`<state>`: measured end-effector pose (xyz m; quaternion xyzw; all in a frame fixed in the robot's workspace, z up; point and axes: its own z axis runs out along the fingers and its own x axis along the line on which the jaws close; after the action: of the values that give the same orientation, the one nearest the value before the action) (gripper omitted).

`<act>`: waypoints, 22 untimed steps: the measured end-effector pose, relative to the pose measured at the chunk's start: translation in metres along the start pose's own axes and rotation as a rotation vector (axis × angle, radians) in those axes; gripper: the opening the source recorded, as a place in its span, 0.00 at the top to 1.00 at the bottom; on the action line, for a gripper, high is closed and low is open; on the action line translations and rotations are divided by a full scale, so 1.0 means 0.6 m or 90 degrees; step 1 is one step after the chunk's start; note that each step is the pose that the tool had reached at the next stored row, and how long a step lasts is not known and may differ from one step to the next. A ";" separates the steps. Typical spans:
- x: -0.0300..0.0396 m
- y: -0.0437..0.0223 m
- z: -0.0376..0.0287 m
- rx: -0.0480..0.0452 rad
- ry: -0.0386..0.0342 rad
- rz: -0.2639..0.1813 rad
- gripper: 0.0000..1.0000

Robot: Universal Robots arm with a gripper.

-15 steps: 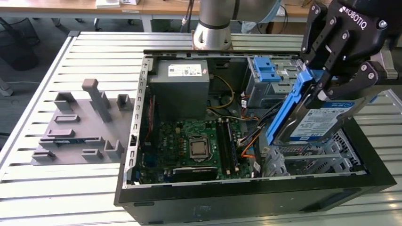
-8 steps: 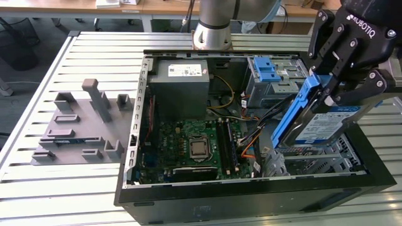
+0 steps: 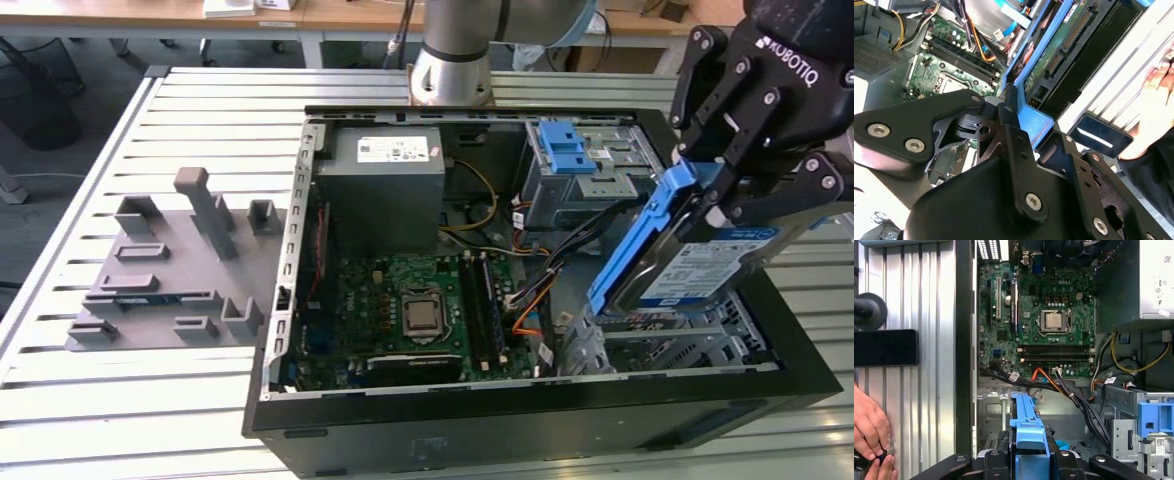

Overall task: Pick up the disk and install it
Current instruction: 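Insert the disk into the insertion slot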

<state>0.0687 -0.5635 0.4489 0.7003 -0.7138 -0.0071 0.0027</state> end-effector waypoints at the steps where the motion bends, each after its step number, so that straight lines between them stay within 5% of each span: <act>1: 0.000 -0.002 0.001 0.0000 -0.0001 0.000 0.64; 10: 0.004 -0.009 0.009 0.0059 -0.0001 -0.005 0.64; 22: 0.007 -0.009 0.022 0.0060 0.0000 -0.006 0.64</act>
<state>0.0740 -0.5680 0.4357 0.7036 -0.7106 -0.0038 -0.0006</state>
